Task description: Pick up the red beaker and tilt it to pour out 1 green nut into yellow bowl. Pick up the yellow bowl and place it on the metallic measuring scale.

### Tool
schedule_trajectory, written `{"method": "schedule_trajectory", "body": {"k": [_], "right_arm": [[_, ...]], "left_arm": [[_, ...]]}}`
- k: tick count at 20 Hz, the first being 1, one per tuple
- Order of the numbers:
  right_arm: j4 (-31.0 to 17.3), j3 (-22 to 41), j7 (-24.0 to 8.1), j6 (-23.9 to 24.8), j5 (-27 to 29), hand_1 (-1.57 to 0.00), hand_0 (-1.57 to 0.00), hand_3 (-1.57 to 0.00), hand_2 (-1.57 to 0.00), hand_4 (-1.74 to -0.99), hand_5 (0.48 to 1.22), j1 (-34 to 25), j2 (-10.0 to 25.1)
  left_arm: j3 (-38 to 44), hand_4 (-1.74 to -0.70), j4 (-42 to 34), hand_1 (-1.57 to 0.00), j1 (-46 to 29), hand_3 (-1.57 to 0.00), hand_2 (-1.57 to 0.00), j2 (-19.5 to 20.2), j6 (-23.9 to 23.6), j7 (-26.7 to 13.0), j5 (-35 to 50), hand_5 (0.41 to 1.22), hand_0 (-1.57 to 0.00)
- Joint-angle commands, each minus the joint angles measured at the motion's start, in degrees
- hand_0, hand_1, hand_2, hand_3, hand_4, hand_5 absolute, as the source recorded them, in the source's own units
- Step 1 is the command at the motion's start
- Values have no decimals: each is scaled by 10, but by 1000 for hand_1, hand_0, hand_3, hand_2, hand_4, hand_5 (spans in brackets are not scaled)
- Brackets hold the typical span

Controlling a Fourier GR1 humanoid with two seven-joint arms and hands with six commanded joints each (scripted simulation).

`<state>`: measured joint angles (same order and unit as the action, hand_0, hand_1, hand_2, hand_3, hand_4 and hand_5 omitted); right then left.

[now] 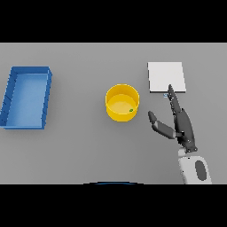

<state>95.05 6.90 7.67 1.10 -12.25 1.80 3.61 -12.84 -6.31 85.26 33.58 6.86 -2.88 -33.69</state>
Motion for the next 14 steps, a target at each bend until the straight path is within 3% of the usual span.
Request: {"method": "schedule_trajectory", "body": {"k": [1,4,6,8,12,14], "right_arm": [[1,2,6,-3,-1,1,1,1,1,-1138,626,6,2],[0,1,-7,-9,4,1,1,1,1,-1133,640,-1,6],[-3,3,5,-11,6,1,1,1,1,-1133,655,7,3],[0,4,6,-15,10,1,1,1,1,-1127,664,10,3],[0,-1,10,-12,5,1,1,1,1,-1159,677,9,12],[-6,-1,7,-11,4,1,1,1,1,-1175,676,2,12]], "left_arm": [[7,-1740,-2,-1571,-18,-1560,-1571,2,-27,-16,9,1221,-1571],[63,-1741,-6,-1571,-70,-1566,-1571,10,-77,-42,74,1221,-1571],[88,-1741,-9,-1571,-104,-1567,-1571,12,-93,-70,104,1221,-1571],[107,-1741,-26,-1571,-146,-1569,-1571,7,-104,-67,132,1221,-1571],[128,-1741,-101,-1571,-261,-1570,-1571,-7,-138,-59,183,1221,-1571],[124,-1741,-162,-1571,-310,-1570,-1571,-18,-141,-89,199,1186,-1571]]}}
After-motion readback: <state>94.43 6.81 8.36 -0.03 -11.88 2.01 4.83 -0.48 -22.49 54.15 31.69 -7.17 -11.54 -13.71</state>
